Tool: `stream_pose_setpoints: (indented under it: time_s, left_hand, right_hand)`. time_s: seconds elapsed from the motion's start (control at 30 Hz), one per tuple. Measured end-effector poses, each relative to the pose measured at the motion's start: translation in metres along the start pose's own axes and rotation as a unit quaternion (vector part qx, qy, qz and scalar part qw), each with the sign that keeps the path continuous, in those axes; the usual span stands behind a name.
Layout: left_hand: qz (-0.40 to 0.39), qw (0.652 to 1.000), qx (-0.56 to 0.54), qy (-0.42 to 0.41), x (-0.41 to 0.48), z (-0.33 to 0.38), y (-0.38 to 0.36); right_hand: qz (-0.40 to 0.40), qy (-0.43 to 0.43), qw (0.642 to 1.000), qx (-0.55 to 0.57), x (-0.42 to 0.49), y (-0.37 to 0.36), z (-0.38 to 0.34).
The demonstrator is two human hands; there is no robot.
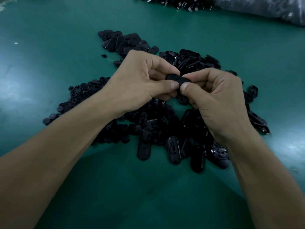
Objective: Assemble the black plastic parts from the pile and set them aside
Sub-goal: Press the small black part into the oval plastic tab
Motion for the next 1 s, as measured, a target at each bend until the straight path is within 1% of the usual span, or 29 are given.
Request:
stream_pose_setpoints:
  time_s: [0.23,0.43,0.57,0.67,1.0]
  left_hand:
    - [-0.016,0.998,-0.036,0.041,0.0,-0.0057,0.0016]
    - [-0.027,0.997,-0.06,0.05,0.0005,-0.0058,0.0006]
    - [-0.025,0.995,-0.081,0.049,0.0002,-0.0045,0.0017]
    - [-0.026,0.995,-0.083,0.046,0.0,-0.0033,0.0013]
    - [-0.039,0.993,-0.106,0.043,-0.0006,-0.0009,0.0002]
  right_hand:
    - [-0.026,0.022,0.999,-0.013,-0.0012,-0.003,-0.0044]
    - [-0.009,0.053,0.997,-0.059,-0.0037,-0.0001,-0.0064]
    - [-0.009,0.057,0.998,-0.027,-0.0032,0.0002,-0.0089]
    - [-0.012,0.042,0.999,0.005,-0.0017,0.0001,-0.0068]
    - [-0.016,0.05,0.999,0.002,-0.001,-0.0005,-0.0062]
Point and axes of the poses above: each hand's wrist, its own x-axis towards the middle knuckle, its own y-axis out of the back of the hand, z = x × y, the point moved 7 cm from there along x, towards the middle knuckle, and after that the axes turned 11 degrees about x, right-handed, at the moved point
